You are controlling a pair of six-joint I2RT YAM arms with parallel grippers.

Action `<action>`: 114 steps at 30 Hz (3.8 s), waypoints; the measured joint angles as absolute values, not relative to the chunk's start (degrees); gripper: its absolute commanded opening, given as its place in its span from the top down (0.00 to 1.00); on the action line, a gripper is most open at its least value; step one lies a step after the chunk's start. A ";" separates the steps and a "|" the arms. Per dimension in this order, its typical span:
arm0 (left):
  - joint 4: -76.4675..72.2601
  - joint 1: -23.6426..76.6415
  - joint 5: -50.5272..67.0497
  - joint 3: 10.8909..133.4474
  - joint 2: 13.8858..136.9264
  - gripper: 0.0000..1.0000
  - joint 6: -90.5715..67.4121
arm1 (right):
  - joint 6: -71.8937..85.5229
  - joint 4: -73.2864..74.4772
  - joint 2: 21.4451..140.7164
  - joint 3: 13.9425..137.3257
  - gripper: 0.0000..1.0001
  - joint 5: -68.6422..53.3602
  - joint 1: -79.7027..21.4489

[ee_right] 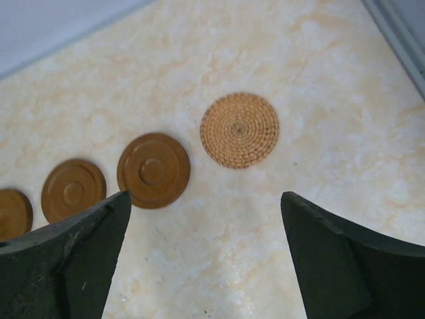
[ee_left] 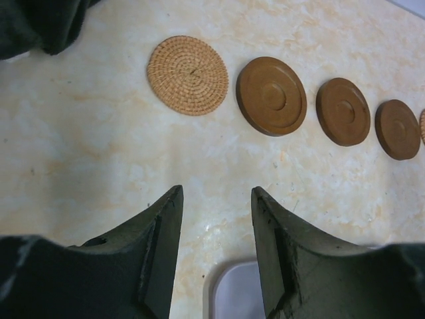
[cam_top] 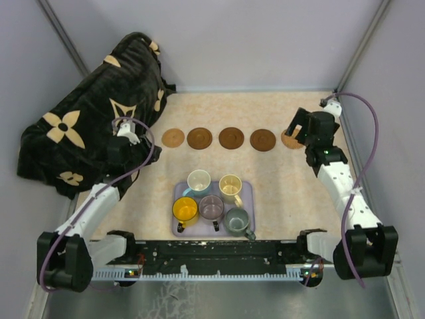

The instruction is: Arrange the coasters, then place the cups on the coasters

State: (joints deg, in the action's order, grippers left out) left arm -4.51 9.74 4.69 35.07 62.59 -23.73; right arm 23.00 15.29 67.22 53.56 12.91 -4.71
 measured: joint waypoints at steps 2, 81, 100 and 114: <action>-2.07 9.89 2.87 34.89 60.47 0.47 -23.68 | 22.61 14.20 64.84 53.56 0.01 15.00 -4.73; 21.56 31.53 -10.44 27.24 31.99 0.00 -33.80 | 39.00 28.36 71.13 43.51 0.51 16.84 -57.60; 22.92 31.53 -11.64 27.24 30.57 0.00 -34.30 | 38.22 27.70 75.18 43.55 1.00 17.72 -58.15; 23.05 31.53 -13.26 27.24 29.45 0.00 -34.26 | 34.46 35.81 75.24 49.54 1.00 28.67 -58.35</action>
State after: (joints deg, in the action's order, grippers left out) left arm 23.05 31.53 -13.26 27.24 29.45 -34.26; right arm 34.46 35.81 75.24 49.54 28.67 -58.35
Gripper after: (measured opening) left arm 0.997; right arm 0.165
